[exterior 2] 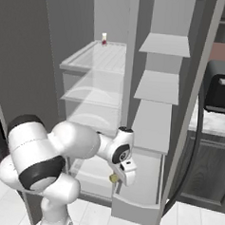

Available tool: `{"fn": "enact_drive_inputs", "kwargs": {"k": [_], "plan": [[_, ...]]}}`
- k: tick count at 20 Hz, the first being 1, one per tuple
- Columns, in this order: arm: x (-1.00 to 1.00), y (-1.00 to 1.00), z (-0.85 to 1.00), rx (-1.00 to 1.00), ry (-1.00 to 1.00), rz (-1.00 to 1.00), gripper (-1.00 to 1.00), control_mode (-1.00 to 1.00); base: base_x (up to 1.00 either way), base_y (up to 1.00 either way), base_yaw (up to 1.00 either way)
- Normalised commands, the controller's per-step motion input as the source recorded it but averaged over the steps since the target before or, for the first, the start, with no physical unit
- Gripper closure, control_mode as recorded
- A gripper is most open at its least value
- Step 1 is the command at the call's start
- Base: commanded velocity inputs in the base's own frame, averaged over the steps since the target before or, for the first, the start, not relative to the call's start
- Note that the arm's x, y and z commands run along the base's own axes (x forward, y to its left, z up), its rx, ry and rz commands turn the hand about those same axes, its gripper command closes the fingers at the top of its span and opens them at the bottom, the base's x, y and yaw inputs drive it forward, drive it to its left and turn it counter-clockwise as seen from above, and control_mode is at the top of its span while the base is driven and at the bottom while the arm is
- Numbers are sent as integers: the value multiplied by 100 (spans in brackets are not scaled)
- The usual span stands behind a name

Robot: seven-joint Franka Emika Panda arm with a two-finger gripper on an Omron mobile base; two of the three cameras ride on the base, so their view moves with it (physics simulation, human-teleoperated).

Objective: Take the pear and lemon wedge from the fridge shelf and place them in the freezer drawer to begin freezing them.

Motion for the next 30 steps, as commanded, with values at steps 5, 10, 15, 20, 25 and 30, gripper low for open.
{"fn": "enact_drive_inputs", "kwargs": {"k": [5,10,15,20,25,30], "plan": [[30,-25,-35,2,-1,0,100,-100,0,0,0],[45,-16,-33,4,0,0,100,-100,0,0,0],[49,-13,-29,6,0,0,100,-100,0,0,0],[32,-16,-34,3,-2,0,100,-100,0,0,0],[26,-10,-43,0,-2,0,100,-100,0,0,0],[15,-5,-53,0,0,0,100,-100,0,0,0]]}}
